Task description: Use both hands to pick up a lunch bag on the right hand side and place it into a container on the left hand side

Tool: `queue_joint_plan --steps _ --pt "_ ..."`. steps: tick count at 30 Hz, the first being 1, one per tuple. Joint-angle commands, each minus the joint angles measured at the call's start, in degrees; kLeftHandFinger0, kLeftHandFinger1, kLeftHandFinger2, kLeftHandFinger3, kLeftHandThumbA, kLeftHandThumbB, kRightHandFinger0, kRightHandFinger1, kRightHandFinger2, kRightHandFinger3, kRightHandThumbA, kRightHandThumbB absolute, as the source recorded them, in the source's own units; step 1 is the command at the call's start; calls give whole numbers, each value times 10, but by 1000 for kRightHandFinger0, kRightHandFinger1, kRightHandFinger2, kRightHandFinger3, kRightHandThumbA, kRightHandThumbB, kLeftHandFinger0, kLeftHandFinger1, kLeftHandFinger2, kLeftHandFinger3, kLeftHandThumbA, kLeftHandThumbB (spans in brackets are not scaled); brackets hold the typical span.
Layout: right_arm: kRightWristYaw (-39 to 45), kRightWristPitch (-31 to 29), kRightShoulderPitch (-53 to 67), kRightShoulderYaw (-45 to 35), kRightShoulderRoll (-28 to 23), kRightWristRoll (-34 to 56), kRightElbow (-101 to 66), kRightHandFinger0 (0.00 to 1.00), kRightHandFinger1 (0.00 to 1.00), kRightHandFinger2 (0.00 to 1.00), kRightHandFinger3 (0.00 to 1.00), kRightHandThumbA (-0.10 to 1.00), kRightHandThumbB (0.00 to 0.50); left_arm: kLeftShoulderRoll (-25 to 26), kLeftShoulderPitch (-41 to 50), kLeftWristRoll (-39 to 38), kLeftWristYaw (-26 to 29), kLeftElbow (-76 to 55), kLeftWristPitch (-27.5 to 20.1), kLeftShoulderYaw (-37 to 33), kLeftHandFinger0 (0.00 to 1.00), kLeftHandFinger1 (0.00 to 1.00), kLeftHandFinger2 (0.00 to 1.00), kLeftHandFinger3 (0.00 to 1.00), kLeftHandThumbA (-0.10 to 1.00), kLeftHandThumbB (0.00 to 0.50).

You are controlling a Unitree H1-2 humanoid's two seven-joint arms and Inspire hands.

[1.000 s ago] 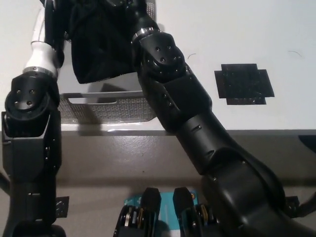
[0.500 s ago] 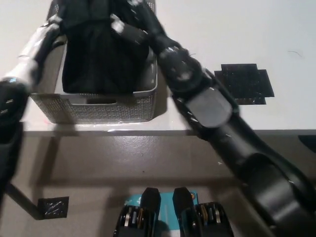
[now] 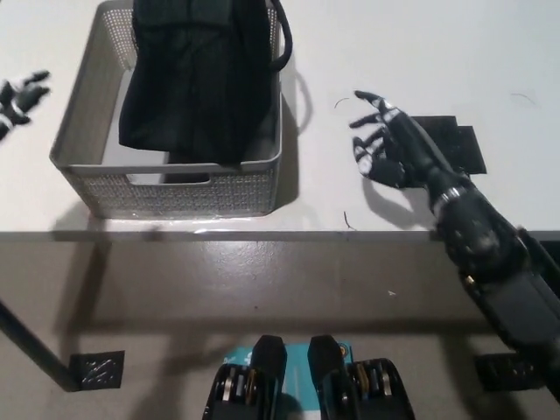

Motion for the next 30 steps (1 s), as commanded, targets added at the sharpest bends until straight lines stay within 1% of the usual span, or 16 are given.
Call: queue_joint_plan --steps 1,3,5,9,10,11,13,16,18,19,20,23,25,27,29,30 --pt "39 20 37 -45 -40 -13 -172 866 913 1000 1000 376 26 65 34 -62 -60 -106 10 37 1000 1000 1000 1000 1000 110" --pt "43 21 55 -51 -46 -10 -192 976 989 1000 1000 441 29 64 50 -65 -60 -117 10 46 1000 1000 1000 1000 1000 108" --pt "50 30 78 -62 -51 -3 -221 951 942 1000 1000 510 44 61 72 -63 -59 -128 4 57 1000 1000 1000 1000 1000 106" --pt "58 40 123 -102 -53 30 -283 934 963 1000 1000 644 80 46 107 -69 -56 -146 -4 71 1000 1000 1000 1000 1000 121" --pt "59 33 139 -118 -52 42 -305 964 1000 1000 1000 882 123 34 117 -79 -54 -152 -9 78 1000 1000 1000 1000 1000 110" --pt "58 27 148 -126 -50 50 -316 979 1000 1000 1000 871 101 28 122 -85 -53 -156 -9 82 1000 1000 1000 1000 1000 103" --pt "60 -11 191 -167 -32 112 -370 1000 1000 1000 1000 995 138 -12 158 -113 -30 -188 1 108 1000 1000 1000 1000 1000 73" --pt "56 -69 260 -193 -10 150 -430 1000 1000 1000 1000 1000 91 -105 210 -142 6 -221 -31 118 1000 1000 1000 1000 1000 46" --pt "56 -95 311 -197 11 164 -449 1000 1000 1000 1000 1000 120 -172 242 -119 28 -254 -49 94 1000 1000 1000 1000 1000 116" --pt "59 -104 325 -197 14 168 -450 1000 1000 1000 1000 1000 98 -181 242 -116 28 -255 -49 93 1000 1000 1000 1000 1000 122" --pt "61 -136 379 -190 23 158 -453 1000 1000 1000 1000 1000 107 -218 254 -90 30 -254 -86 79 1000 1000 1000 1000 1000 107" --pt "68 -177 436 -178 48 162 -426 1000 1000 1000 1000 1000 124 -306 272 -68 46 -247 -130 56 1000 1000 1000 1000 1000 130" --pt "68 -196 465 -168 58 143 -407 1000 1000 1000 1000 1000 97 -331 299 -43 47 -240 -150 45 1000 1000 1000 1000 1000 151" --pt "78 -205 488 -164 64 151 -390 1000 1000 1000 1000 1000 115 -360 317 -27 49 -222 -171 36 1000 1000 1000 1000 1000 207" --pt "82 -232 507 -163 73 152 -358 1000 1000 1000 1000 1000 125 -384 342 -11 51 -187 -217 27 1000 1000 1000 1000 1000 241" --pt "87 -245 541 -161 87 173 -336 1000 1000 1000 1000 1000 139 -403 381 -5 50 -148 -275 22 1000 1000 1000 1000 1000 247"
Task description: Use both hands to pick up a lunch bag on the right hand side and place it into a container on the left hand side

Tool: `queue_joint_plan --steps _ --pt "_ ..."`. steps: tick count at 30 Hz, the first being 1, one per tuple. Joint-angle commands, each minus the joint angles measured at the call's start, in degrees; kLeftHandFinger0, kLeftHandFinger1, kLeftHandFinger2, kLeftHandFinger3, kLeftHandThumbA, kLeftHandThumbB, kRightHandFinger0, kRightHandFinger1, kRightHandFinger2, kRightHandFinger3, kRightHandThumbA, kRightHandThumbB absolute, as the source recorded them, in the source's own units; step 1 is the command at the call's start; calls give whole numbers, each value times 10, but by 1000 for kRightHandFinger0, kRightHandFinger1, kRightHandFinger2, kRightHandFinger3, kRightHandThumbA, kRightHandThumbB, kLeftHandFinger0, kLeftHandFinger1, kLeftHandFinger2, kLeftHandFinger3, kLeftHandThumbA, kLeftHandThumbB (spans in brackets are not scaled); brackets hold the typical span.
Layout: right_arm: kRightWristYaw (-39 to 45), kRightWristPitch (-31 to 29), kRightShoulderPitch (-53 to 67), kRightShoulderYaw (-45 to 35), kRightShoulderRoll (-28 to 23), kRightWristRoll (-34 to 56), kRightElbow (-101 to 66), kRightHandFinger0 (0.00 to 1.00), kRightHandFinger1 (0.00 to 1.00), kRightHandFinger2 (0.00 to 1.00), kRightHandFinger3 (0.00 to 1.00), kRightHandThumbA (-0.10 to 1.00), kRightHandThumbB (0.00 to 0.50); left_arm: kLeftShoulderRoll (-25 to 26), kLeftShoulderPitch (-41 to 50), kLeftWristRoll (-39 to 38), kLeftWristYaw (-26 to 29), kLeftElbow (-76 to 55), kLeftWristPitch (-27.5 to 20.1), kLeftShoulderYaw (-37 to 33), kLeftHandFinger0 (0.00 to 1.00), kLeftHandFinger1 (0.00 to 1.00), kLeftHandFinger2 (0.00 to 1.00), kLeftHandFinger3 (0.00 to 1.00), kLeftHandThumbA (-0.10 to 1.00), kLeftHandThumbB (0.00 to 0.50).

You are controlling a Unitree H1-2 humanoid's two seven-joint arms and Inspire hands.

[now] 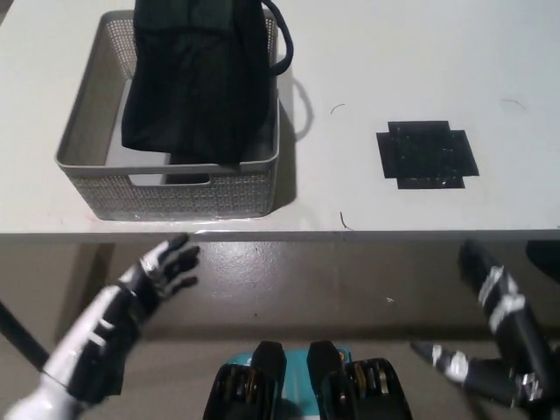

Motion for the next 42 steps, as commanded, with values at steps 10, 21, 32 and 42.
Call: queue_joint_plan --steps 10,21,32,42 --pt "47 -209 99 14 76 68 160 1000 1000 1000 1000 1000 143 -79 173 53 31 201 -294 -5 1000 1000 1000 1000 1000 263" --pt "49 -196 62 -4 106 82 210 1000 1000 1000 1000 1000 166 -42 164 51 32 287 -309 25 1000 1000 1000 1000 1000 284" --pt "61 -205 27 -19 109 92 245 1000 1000 1000 1000 1000 144 -34 113 43 46 342 -322 45 1000 1000 1000 1000 1000 291" --pt "61 -215 33 -26 110 75 258 1000 1000 1000 1000 1000 163 -38 131 40 53 346 -329 46 1000 1000 1000 1000 1000 293"
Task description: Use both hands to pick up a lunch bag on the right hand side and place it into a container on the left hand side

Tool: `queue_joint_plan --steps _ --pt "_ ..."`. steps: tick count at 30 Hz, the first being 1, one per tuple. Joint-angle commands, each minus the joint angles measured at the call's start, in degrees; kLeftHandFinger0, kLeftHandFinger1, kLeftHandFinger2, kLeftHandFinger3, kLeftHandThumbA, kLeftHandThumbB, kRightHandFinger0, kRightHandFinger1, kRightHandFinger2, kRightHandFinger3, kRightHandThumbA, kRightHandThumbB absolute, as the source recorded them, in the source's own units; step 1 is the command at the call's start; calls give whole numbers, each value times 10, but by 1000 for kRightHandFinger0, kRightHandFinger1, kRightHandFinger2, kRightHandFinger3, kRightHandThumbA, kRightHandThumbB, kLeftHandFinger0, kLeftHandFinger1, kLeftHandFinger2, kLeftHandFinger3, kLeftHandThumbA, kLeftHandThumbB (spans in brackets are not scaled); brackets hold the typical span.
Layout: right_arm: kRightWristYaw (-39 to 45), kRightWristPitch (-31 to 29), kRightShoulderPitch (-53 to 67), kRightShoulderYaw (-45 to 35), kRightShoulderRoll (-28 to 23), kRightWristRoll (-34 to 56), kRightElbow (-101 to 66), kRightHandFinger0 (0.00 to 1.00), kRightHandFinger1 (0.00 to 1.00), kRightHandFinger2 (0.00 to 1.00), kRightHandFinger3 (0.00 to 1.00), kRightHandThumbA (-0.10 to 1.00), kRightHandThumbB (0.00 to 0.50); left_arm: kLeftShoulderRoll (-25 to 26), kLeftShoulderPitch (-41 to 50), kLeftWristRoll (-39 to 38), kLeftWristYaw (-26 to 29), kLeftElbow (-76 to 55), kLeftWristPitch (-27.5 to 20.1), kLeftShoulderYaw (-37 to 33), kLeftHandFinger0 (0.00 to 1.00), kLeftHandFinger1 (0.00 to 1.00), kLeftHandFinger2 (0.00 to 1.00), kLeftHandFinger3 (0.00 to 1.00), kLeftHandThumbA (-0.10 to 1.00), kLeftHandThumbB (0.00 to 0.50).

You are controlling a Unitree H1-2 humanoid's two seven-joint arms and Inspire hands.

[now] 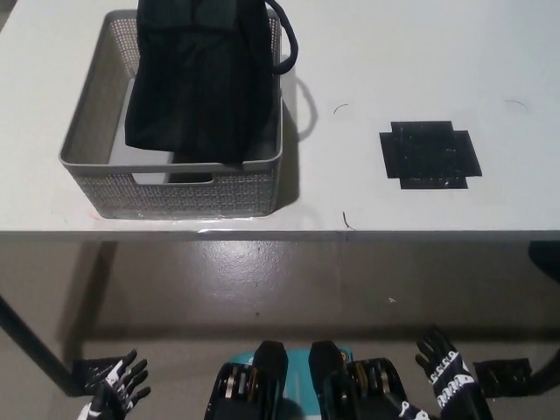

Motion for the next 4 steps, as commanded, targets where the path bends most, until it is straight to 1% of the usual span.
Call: queue_joint_plan --steps 1,4 --pt "14 -39 2 -6 2 7 -4 1000 1000 1000 1000 1000 169 4 10 -7 17 -1 -35 5 1000 1000 1000 1000 1000 283" --pt "17 -41 0 -6 0 9 0 1000 1000 1000 1000 1000 168 4 11 -4 18 4 -44 5 1000 1000 1000 1000 1000 283"
